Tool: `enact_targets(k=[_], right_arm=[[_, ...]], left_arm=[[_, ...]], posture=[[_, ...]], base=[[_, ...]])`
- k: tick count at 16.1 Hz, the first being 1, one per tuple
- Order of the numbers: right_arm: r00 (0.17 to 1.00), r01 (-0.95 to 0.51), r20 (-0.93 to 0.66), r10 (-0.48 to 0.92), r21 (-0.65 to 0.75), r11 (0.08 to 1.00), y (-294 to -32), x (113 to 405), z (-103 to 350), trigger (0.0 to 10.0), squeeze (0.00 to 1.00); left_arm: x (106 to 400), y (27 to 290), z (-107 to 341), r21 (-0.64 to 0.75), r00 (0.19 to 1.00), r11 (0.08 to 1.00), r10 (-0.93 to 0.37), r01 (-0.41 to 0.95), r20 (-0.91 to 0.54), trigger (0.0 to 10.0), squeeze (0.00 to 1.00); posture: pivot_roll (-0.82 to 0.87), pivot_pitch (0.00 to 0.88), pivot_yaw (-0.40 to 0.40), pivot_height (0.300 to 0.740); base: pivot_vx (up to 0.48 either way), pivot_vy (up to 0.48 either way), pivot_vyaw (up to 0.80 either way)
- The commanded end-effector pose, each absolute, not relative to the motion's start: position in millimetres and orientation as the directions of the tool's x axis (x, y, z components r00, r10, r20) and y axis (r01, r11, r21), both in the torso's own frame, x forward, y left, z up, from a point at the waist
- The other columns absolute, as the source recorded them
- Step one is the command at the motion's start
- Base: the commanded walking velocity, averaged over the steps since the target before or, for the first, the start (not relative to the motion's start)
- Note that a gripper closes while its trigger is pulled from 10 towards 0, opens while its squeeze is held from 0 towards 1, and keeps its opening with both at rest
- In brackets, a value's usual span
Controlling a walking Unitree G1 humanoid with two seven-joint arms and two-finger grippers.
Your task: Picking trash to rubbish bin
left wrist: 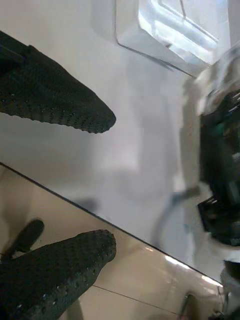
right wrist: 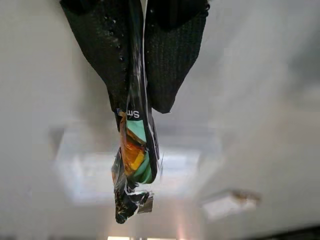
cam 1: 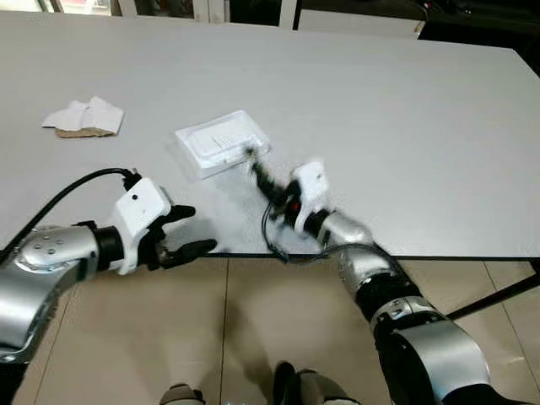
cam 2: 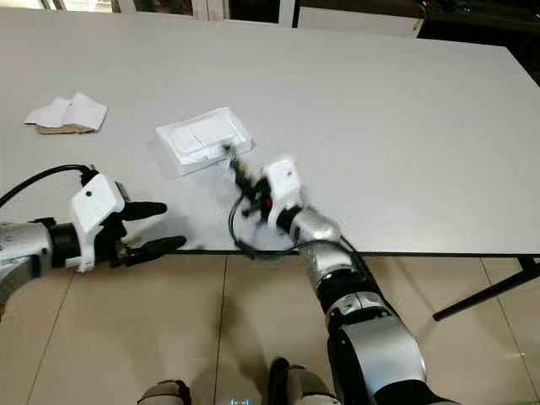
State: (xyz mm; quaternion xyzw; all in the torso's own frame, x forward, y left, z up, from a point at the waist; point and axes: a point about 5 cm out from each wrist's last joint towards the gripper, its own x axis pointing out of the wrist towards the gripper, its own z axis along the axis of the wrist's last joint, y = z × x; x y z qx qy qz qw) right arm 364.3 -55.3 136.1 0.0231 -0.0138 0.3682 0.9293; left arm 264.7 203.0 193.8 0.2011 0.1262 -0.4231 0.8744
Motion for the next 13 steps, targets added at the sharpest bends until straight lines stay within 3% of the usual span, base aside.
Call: enact_targets(k=[1, 5, 13], right_arm=[[0.744, -0.667, 0.091, 0.661, 0.051, 0.744, -58, 362, 138, 10.0, 0.0], [0.75, -0.649, 0.213, 0.626, 0.054, 0.759, -60, 360, 158, 10.0, 0.0], [0.761, -0.617, 0.304, 0.574, 0.065, 0.784, -62, 356, 178, 10.0, 0.0]], left_arm=[[265, 200, 192, 0.241, 0.605, 0.558, -0.692, 0.794, -0.394, 10.0, 0.0], [272, 195, 190, 0.231, 0.614, 0.571, -0.702, 0.788, -0.361, 10.0, 0.0], [282, 189, 192, 0.234, 0.651, 0.607, -0.702, 0.759, -0.291, 10.0, 0.0]], posture=[[0.03, 0.201, -0.098, 0.74], [0.02, 0.186, -0.085, 0.74], [0.03, 0.152, -0.054, 0.74]], base=[[0.0, 0.0, 0.0], [0.0, 0.0, 0.0], [0.0, 0.0, 0.0]])
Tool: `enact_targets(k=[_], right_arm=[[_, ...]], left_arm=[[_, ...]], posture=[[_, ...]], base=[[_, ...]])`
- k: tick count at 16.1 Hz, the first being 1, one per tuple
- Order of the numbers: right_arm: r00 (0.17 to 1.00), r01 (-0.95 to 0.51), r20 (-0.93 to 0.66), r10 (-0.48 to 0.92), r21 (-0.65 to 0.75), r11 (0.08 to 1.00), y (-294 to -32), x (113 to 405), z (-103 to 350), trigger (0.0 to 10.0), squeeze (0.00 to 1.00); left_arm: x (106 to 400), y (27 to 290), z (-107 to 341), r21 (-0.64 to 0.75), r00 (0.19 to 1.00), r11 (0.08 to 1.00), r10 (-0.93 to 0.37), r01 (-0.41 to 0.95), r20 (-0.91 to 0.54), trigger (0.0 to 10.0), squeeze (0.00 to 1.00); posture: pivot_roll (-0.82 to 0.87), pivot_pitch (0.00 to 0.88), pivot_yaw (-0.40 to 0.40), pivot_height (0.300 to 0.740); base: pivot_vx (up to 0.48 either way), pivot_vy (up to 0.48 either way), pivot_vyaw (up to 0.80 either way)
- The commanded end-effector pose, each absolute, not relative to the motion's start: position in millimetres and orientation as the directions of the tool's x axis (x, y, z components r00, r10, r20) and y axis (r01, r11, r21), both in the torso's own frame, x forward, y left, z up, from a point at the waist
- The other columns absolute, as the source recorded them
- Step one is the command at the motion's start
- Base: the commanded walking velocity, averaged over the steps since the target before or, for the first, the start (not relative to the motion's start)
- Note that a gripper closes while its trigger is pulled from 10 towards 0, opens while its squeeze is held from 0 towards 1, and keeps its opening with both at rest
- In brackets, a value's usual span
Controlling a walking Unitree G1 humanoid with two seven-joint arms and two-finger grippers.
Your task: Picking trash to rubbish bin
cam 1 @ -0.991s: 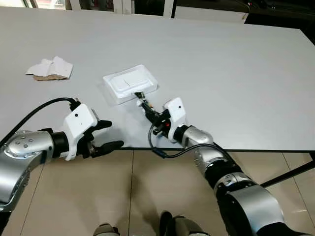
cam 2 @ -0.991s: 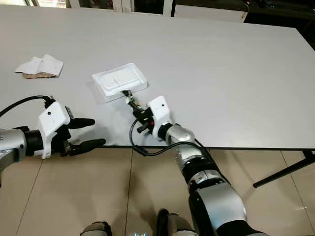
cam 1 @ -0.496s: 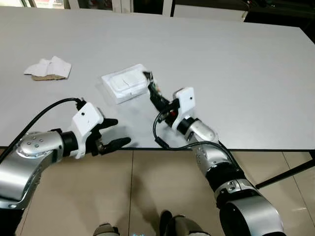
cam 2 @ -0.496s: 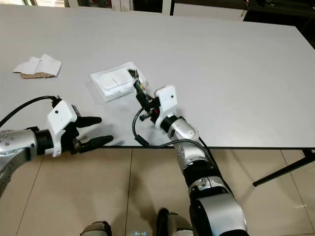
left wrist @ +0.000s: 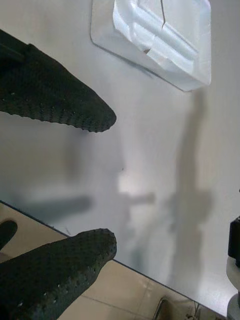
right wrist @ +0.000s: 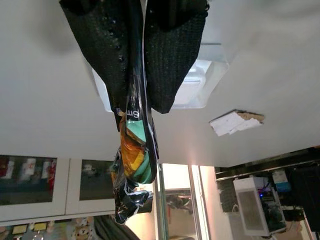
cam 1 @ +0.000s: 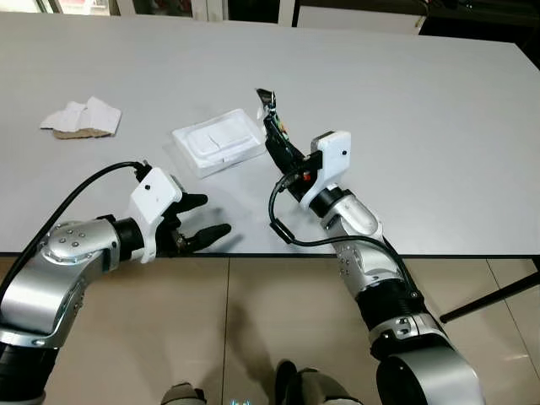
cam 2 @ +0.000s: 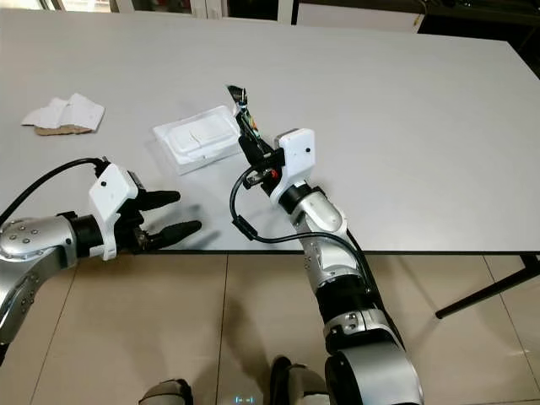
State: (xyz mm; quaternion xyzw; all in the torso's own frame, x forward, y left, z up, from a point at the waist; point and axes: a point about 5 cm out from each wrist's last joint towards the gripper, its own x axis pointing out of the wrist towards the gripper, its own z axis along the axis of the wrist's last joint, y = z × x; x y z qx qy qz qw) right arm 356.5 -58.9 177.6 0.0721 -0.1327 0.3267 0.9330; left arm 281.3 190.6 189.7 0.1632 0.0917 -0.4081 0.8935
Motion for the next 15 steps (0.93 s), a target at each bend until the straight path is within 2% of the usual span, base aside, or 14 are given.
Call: enact_targets(k=[1, 15], right_arm=[[0.765, -0.612, 0.306, 0.567, 0.069, 0.788, -62.8, 355.3, 177.9, 10.0, 0.0], [0.765, -0.612, 0.306, 0.567, 0.069, 0.788, -62.8, 355.3, 177.9, 10.0, 0.0]], left_arm=[[283.1, 189.6, 192.3, 0.233, 0.656, 0.614, -0.699, 0.755, -0.284, 10.0, 0.0], [283.1, 189.6, 192.3, 0.233, 0.656, 0.614, -0.699, 0.755, -0.284, 10.0, 0.0]], posture=[[0.03, 0.144, -0.052, 0.74], [0.03, 0.144, -0.052, 0.74]], base=[[0.0, 0.0, 0.0], [0.0, 0.0, 0.0]])
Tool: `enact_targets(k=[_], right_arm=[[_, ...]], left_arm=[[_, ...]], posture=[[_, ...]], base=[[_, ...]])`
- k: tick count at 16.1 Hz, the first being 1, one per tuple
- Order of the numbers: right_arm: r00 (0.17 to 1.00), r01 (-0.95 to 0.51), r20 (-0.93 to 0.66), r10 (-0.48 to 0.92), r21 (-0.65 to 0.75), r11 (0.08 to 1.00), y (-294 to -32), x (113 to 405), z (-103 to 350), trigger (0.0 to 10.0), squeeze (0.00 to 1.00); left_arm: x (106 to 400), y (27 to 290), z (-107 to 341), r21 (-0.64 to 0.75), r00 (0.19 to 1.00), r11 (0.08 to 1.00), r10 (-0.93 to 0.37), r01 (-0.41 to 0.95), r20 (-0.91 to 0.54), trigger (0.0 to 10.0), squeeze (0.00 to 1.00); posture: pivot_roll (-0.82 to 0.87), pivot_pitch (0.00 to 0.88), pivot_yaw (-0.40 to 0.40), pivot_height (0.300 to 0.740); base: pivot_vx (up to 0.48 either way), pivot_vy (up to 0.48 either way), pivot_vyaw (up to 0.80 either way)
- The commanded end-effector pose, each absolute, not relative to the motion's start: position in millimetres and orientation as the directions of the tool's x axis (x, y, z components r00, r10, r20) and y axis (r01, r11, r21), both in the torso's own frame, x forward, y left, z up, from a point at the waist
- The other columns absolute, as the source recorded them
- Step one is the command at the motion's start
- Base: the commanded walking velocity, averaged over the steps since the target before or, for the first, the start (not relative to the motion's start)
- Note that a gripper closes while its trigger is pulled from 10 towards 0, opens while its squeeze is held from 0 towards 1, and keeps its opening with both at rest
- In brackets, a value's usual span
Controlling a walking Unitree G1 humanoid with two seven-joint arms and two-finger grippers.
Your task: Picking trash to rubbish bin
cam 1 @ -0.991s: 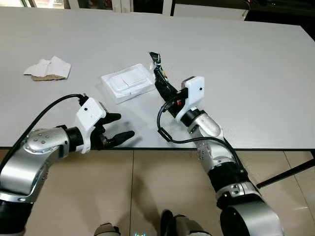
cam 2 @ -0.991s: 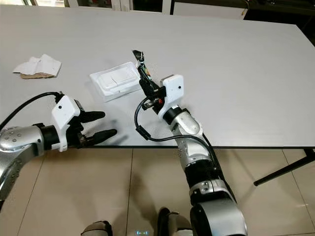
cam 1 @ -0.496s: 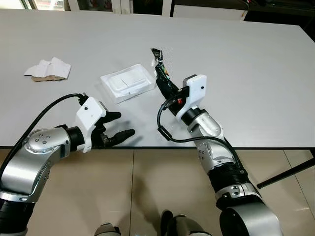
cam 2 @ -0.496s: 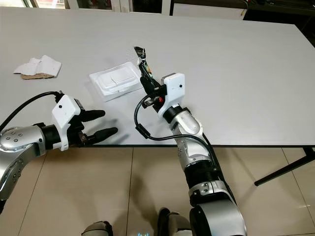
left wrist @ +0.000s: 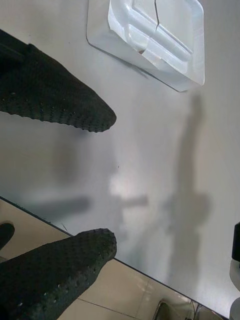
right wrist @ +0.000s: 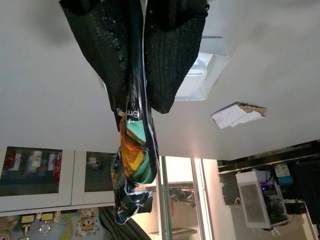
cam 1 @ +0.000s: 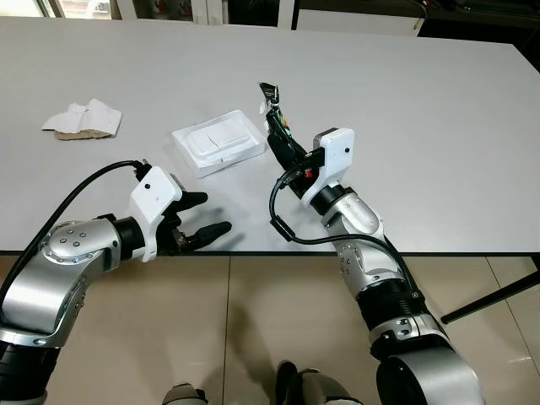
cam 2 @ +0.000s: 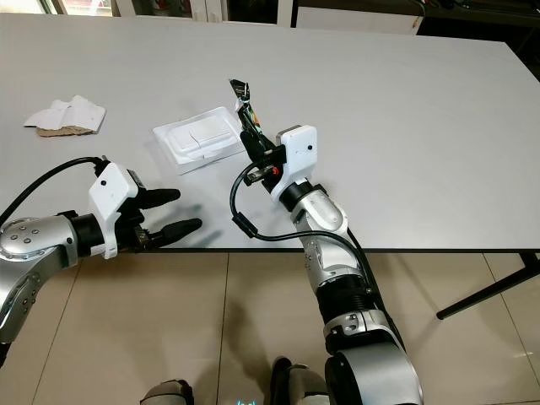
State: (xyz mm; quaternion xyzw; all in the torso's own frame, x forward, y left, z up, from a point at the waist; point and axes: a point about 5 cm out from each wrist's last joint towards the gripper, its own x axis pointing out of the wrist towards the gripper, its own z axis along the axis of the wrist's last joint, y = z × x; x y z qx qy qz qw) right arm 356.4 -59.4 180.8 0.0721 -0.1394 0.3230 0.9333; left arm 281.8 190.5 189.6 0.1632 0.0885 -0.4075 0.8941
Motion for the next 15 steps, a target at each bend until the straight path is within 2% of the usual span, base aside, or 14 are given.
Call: enact_targets(k=[1, 2, 3, 4, 8, 13, 14, 15], right_arm=[[0.765, -0.612, 0.306, 0.567, 0.069, 0.788, -63, 355, 178, 10.0, 0.0], [0.765, -0.612, 0.306, 0.567, 0.069, 0.788, -63, 355, 178, 10.0, 0.0], [0.844, -0.48, 0.323, 0.428, 0.099, 0.872, -81, 360, 184, 10.0, 0.0], [0.913, -0.285, 0.339, 0.226, 0.136, 0.949, -106, 367, 190, 10.0, 0.0], [0.914, -0.301, 0.322, 0.246, 0.133, 0.944, -103, 366, 186, 10.0, 0.0], [0.934, -0.234, 0.304, 0.186, 0.129, 0.964, -109, 369, 186, 10.0, 0.0], [0.945, -0.185, 0.296, 0.14, 0.13, 0.974, -117, 371, 185, 10.0, 0.0], [0.947, -0.165, 0.296, 0.122, 0.124, 0.978, -120, 371, 185, 10.0, 0.0]], left_arm=[[283, 190, 192, 0.233, 0.656, 0.614, -0.699, 0.755, -0.284, 10.0, 0.0], [283, 190, 192, 0.233, 0.656, 0.614, -0.699, 0.755, -0.284, 10.0, 0.0], [306, 185, 199, 0.262, 0.823, 0.784, -0.56, 0.563, -0.093, 10.0, 0.0], [332, 173, 207, 0.173, 0.943, 0.943, -0.308, 0.284, 0.129, 10.0, 0.0], [330, 177, 211, 0.183, 0.938, 0.939, -0.318, 0.292, 0.137, 10.0, 0.0], [340, 186, 210, 0.19, 0.965, 0.977, -0.14, 0.098, 0.223, 10.0, 0.0], [342, 190, 215, 0.15, 0.959, 0.989, -0.062, 0.02, 0.277, 10.0, 0.0], [343, 190, 216, 0.141, 0.955, 0.99, -0.043, 0.002, 0.294, 10.0, 0.0]], posture=[[0.03, 0.144, -0.052, 0.74], [0.03, 0.144, -0.052, 0.74], [0.02, 0.092, -0.054, 0.74], [0.02, 0.104, -0.053, 0.74], [0.02, 0.116, -0.055, 0.74], [0.02, 0.131, -0.065, 0.74], [0.01, 0.133, -0.065, 0.74], [0.01, 0.131, -0.066, 0.74]], base=[[0.0, 0.0, 0.0], [0.0, 0.0, 0.0], [0.0, 0.0, 0.0], [0.0, 0.0, 0.0], [0.0, 0.0, 0.0], [0.0, 0.0, 0.0], [0.0, 0.0, 0.0], [0.0, 0.0, 0.0]])
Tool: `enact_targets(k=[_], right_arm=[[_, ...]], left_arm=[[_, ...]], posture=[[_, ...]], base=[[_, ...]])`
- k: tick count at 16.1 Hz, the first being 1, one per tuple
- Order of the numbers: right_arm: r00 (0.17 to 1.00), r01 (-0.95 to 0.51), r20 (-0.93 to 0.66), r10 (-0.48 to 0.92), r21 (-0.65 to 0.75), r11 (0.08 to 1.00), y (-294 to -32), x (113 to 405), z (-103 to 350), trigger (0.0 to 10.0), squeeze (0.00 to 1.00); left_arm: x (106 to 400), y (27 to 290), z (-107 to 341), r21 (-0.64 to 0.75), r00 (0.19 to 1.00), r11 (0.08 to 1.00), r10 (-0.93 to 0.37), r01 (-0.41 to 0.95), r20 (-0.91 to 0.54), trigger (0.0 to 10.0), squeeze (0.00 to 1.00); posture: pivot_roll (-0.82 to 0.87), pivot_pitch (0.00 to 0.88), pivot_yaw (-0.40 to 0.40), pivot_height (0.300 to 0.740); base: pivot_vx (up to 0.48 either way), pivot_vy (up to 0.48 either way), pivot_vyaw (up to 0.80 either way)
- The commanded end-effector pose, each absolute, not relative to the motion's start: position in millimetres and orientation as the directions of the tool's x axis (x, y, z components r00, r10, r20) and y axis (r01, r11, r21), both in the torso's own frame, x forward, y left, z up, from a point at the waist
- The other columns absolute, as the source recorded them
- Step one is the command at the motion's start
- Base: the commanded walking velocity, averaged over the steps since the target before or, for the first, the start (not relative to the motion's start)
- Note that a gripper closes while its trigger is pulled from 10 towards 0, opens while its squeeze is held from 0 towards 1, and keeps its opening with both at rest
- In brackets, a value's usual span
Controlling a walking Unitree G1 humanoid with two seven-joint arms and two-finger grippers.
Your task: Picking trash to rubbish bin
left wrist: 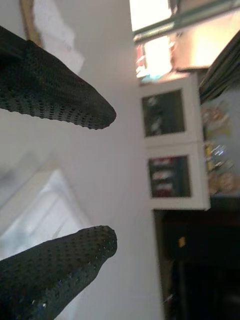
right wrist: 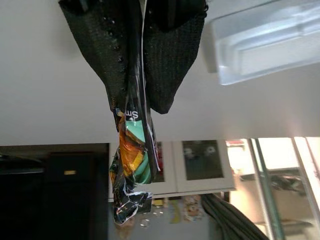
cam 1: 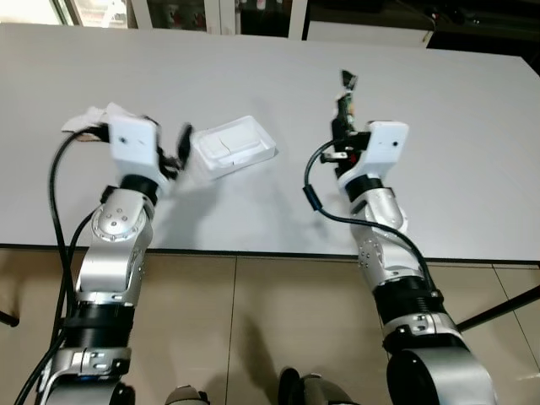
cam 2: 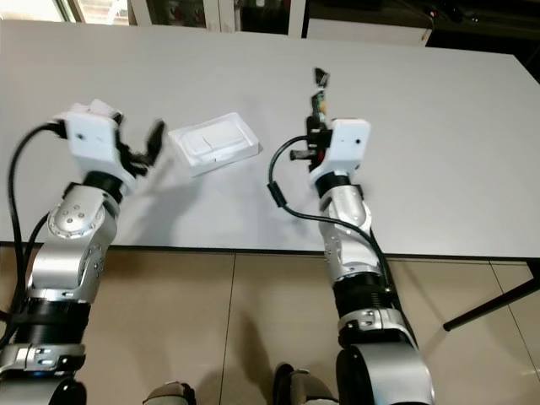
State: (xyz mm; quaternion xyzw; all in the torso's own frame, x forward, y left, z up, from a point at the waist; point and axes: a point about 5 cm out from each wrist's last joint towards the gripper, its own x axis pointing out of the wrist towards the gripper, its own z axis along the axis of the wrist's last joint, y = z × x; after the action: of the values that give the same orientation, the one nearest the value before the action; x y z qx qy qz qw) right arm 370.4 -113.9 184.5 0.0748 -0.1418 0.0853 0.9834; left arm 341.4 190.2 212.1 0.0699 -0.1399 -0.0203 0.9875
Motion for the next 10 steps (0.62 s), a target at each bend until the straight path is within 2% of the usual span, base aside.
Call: enact_targets(k=[1, 10], right_arm=[[0.95, -0.143, 0.293, 0.105, 0.112, 0.983, -123, 370, 183, 10.0, 0.0], [0.962, -0.085, 0.268, 0.059, 0.086, 0.993, -136, 370, 173, 10.0, 0.0]], left_arm=[[343, 189, 213, 0.14, 0.955, 0.99, -0.038, -0.004, 0.295, 10.0, 0.0], [351, 175, 191, 0.17, 0.962, 0.985, -0.072, 0.028, 0.262, 10.0, 0.0]], posture=[[0.01, 0.132, -0.064, 0.74], [0.0, 0.122, -0.054, 0.74]], base=[[0.0, 0.0, 0.0], [0.0, 0.0, 0.0]])
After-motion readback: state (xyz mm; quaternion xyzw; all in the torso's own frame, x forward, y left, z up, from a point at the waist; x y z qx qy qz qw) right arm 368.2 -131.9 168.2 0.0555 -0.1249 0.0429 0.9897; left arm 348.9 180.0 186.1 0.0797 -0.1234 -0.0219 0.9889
